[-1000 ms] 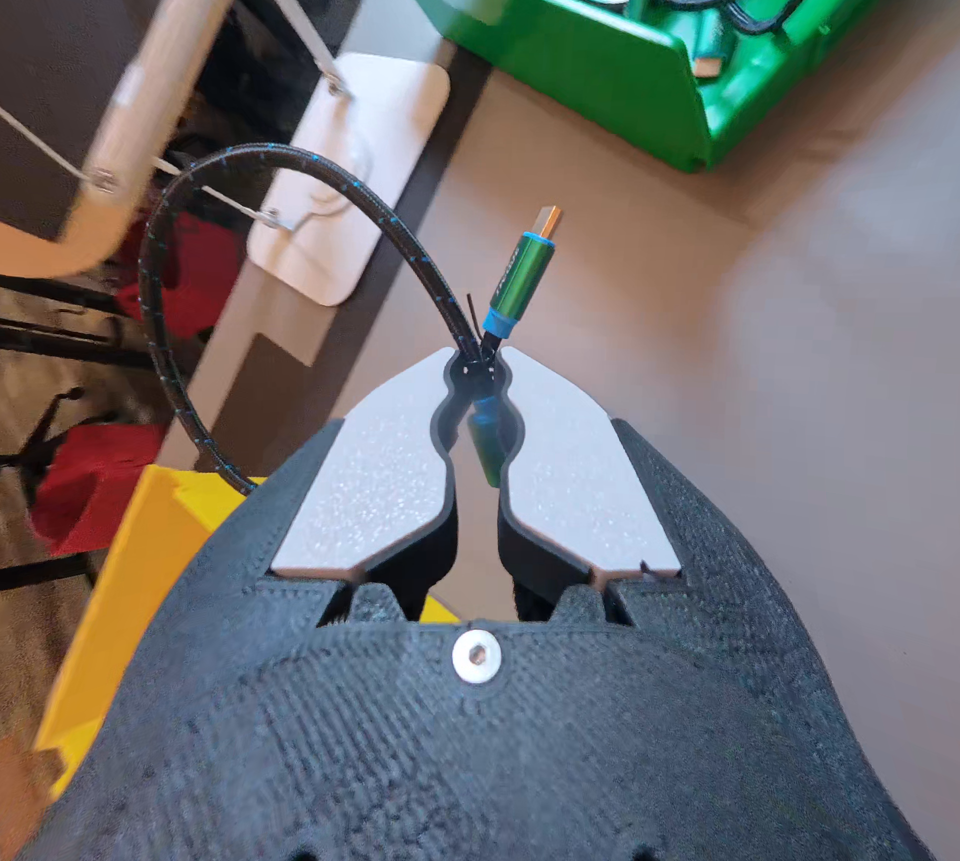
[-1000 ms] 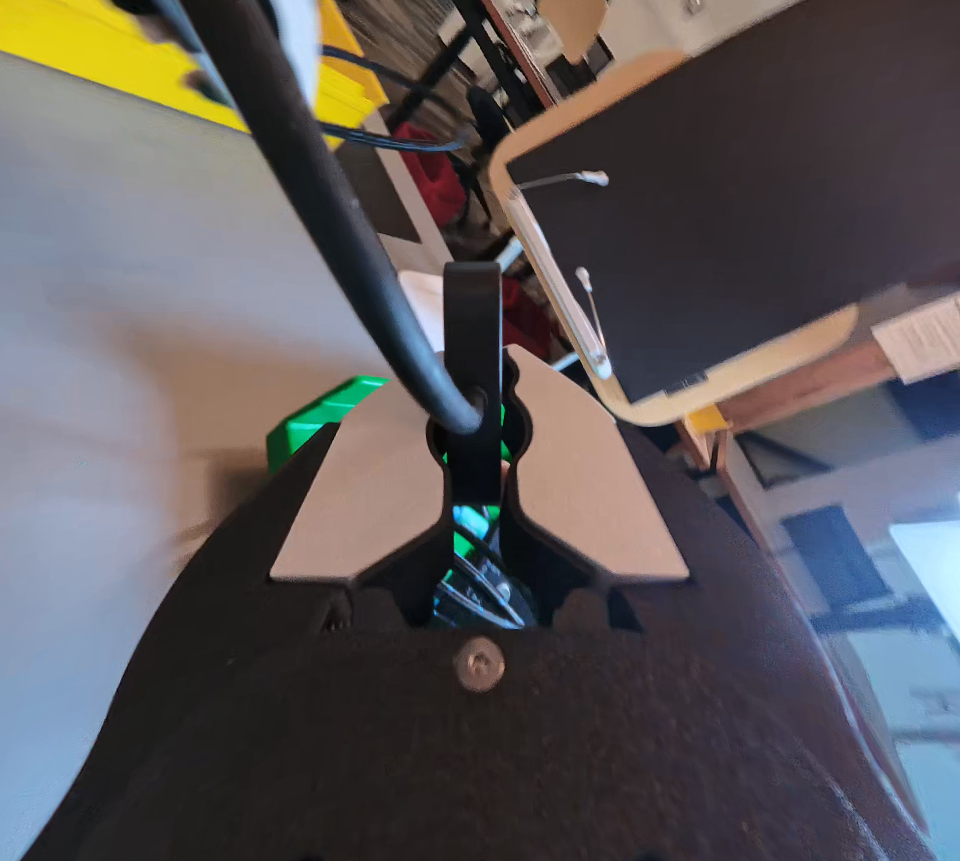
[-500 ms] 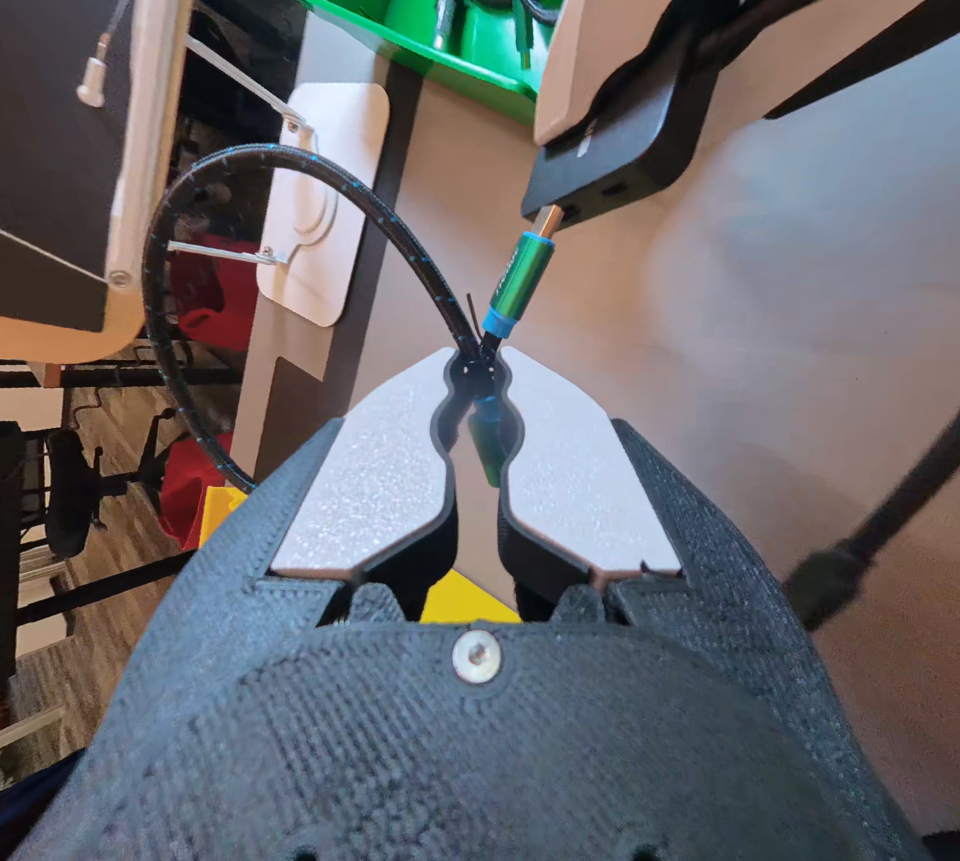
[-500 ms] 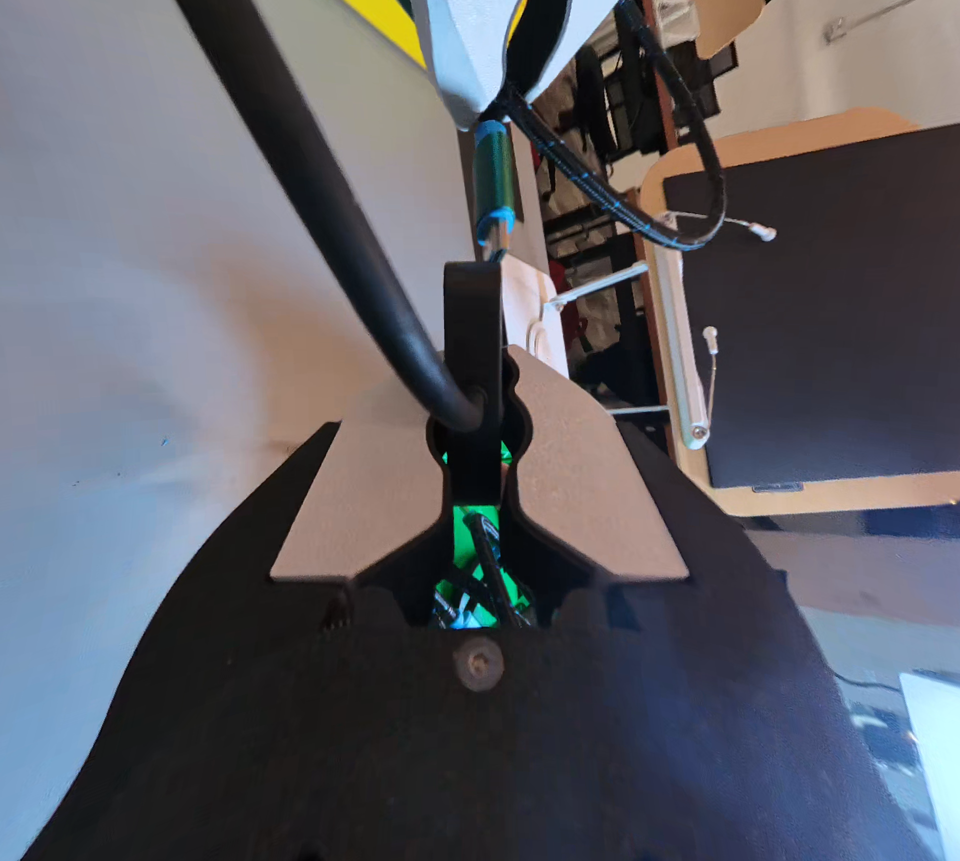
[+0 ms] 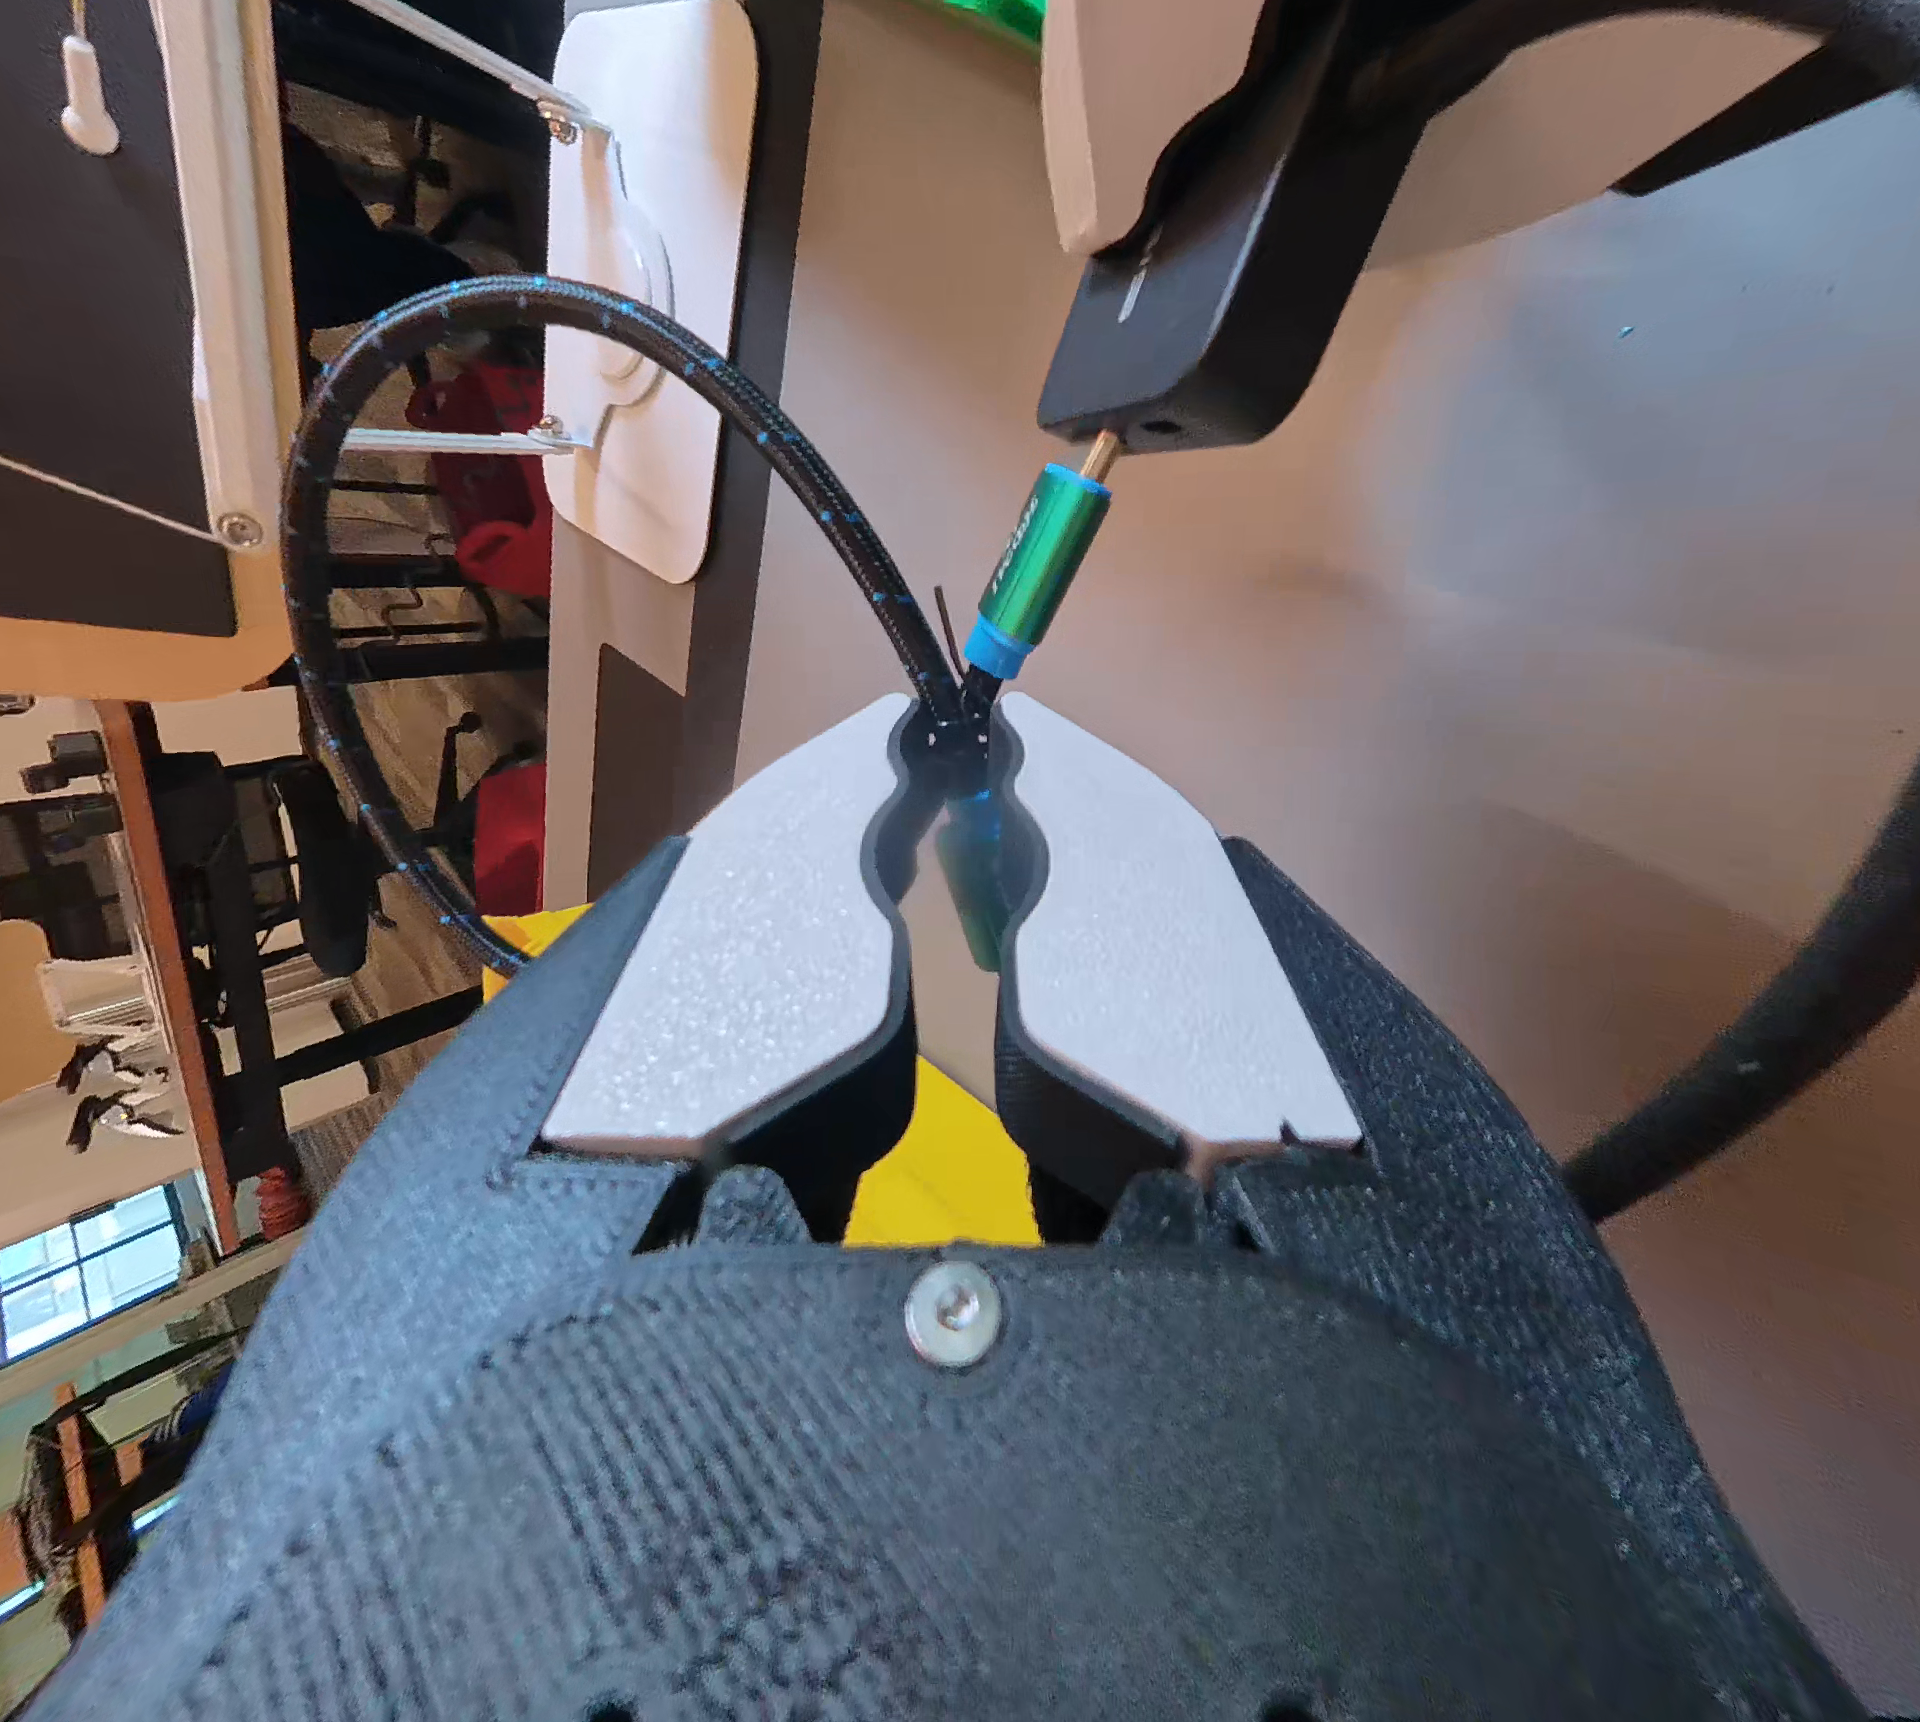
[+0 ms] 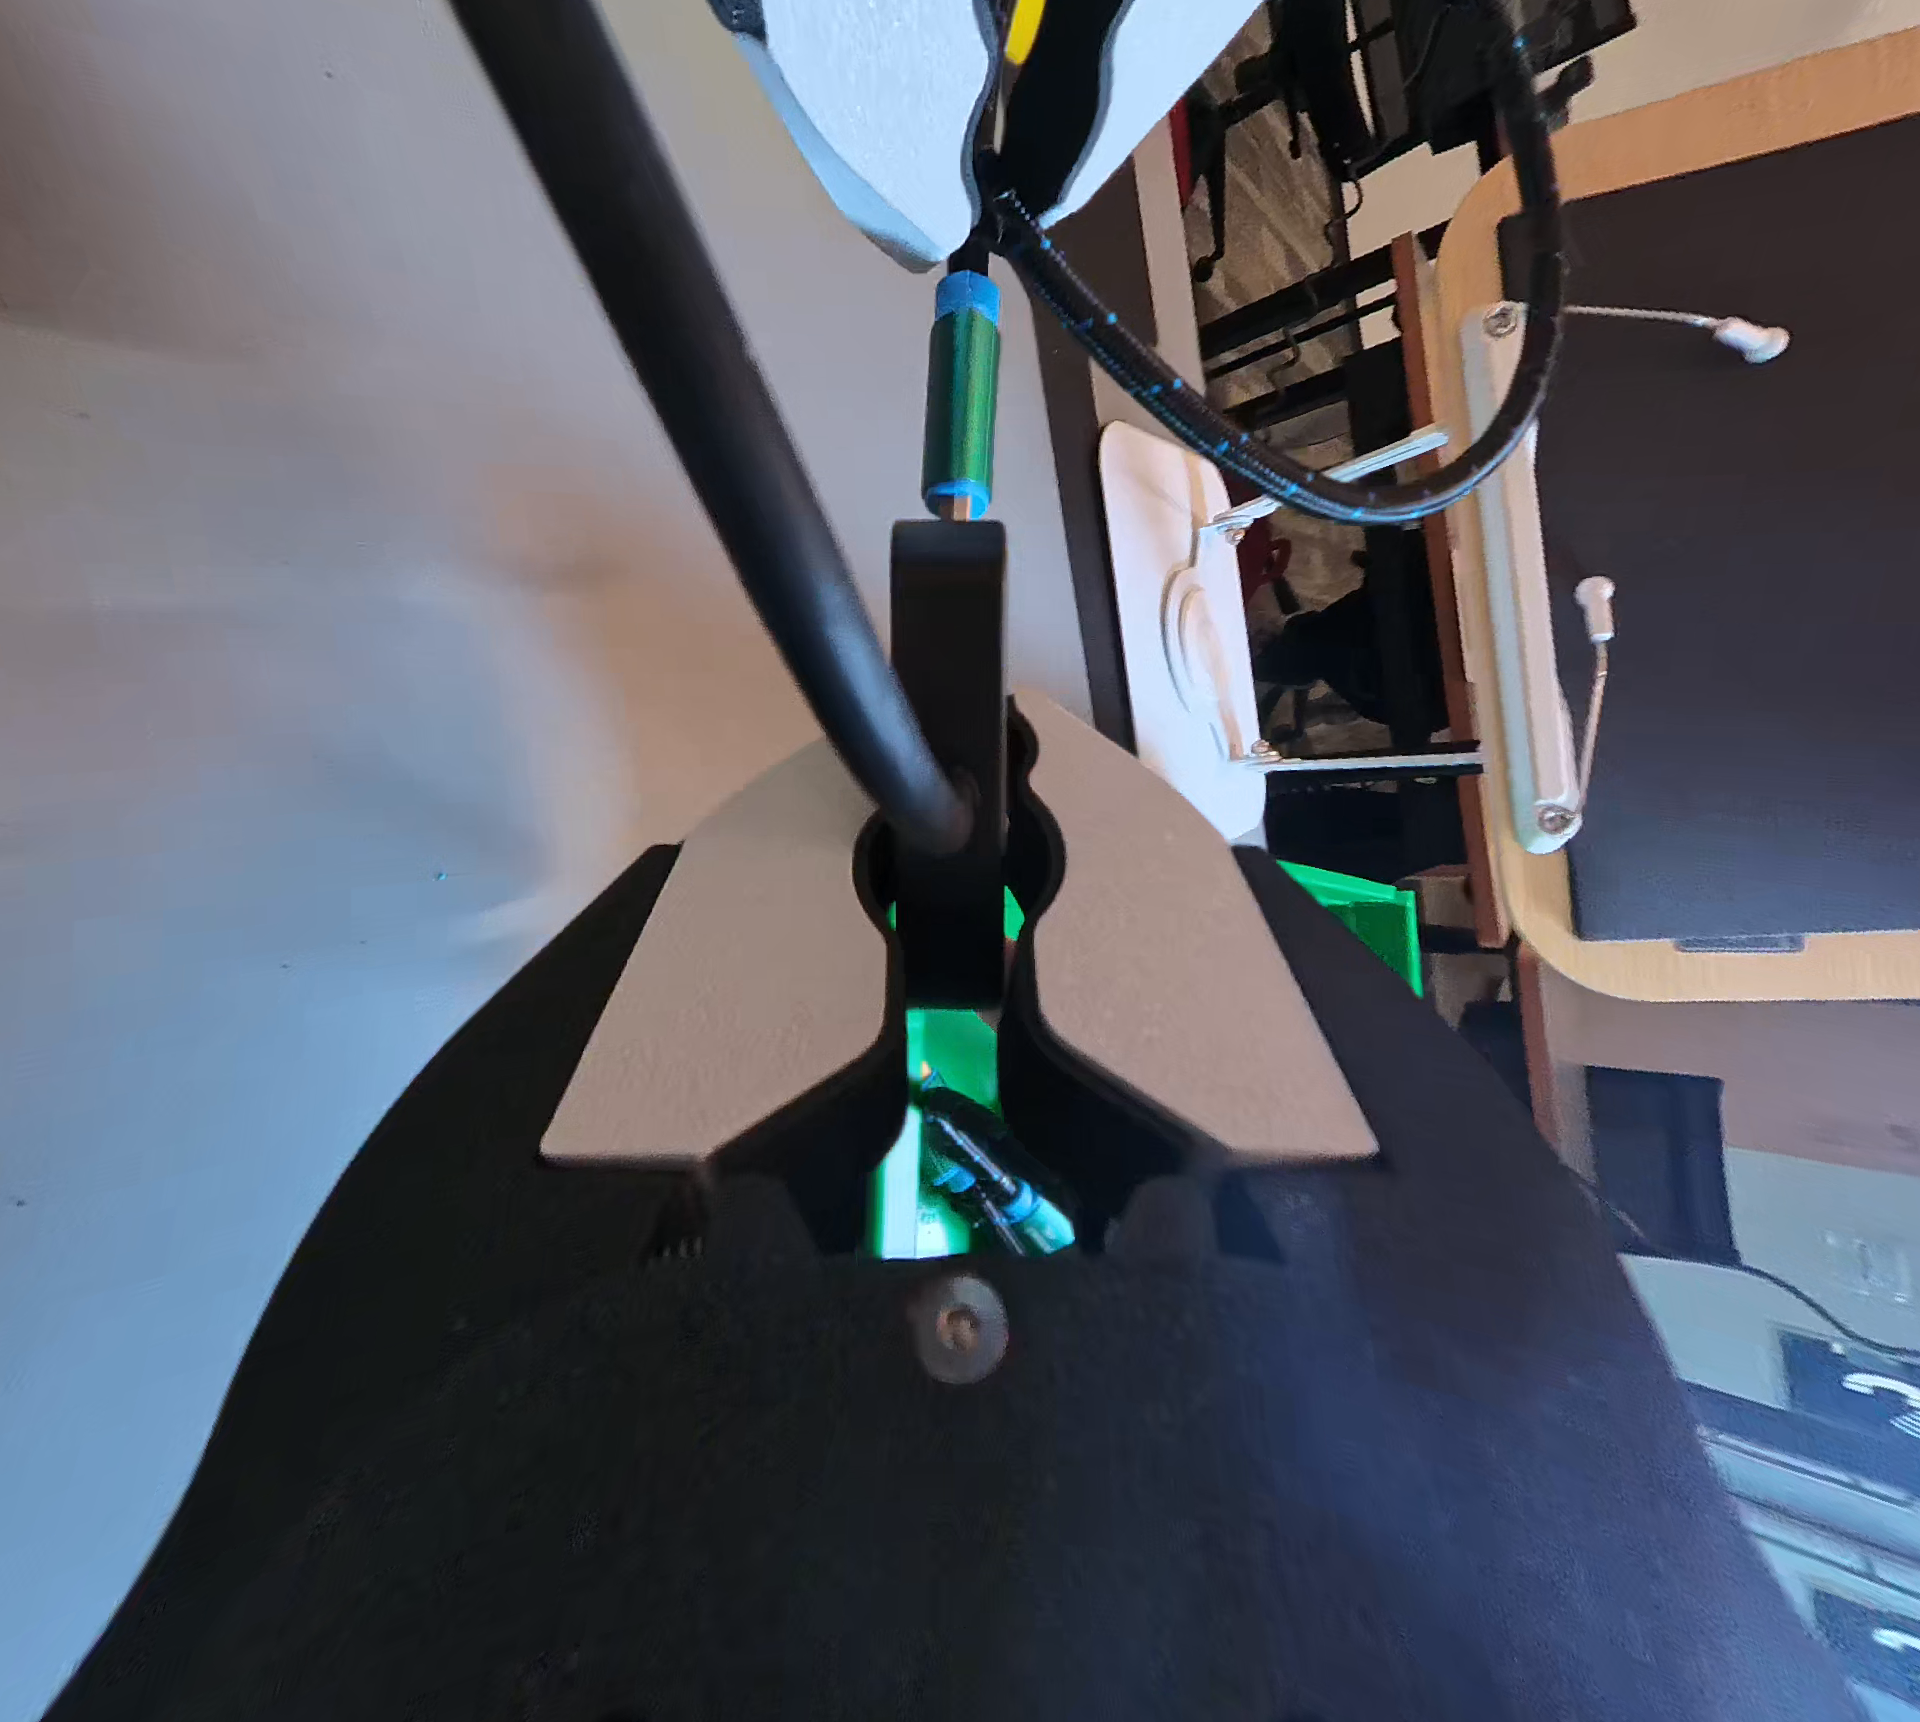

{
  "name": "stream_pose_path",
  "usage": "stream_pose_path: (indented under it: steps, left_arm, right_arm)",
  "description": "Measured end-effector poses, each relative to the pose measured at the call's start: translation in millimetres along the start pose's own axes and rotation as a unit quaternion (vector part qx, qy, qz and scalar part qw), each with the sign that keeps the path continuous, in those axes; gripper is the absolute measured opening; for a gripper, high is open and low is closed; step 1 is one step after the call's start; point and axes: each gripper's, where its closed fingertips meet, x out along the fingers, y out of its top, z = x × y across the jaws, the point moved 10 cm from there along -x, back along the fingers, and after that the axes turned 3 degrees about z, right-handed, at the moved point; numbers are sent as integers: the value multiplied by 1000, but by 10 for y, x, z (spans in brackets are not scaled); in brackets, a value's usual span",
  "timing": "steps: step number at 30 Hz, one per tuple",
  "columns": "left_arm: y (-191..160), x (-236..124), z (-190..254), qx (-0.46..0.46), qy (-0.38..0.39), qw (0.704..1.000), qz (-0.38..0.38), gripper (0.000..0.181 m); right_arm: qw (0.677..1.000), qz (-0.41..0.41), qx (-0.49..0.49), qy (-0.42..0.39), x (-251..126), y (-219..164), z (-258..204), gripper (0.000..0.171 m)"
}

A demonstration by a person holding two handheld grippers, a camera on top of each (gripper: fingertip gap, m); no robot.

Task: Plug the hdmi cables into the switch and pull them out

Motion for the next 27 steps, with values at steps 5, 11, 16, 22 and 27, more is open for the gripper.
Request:
stream_pose_path:
  steps: [5,11,16,22,27]
  left_arm:
    - [43,-37,52,3,-30,999,37,11]
    - [-29,-66,-3,-19,-78,993,90,10]
    - [-33,-35,28,-22,-116,986,117,10]
    - [10,-6,92,-11,-126,984,123,10]
    - [-18,14,87,-10,-138,981,137,11]
  right_arm:
    - [1000,-13,16,23,27,-45,-34,14]
    - [994,68,74,46,-77,-76,27,14]
    - [996,43,53,55,-107,-67,16,13]
    - [995,23,44,82,-117,-57,-20,12]
    - [994,24,47,92,-128,-73,-6,14]
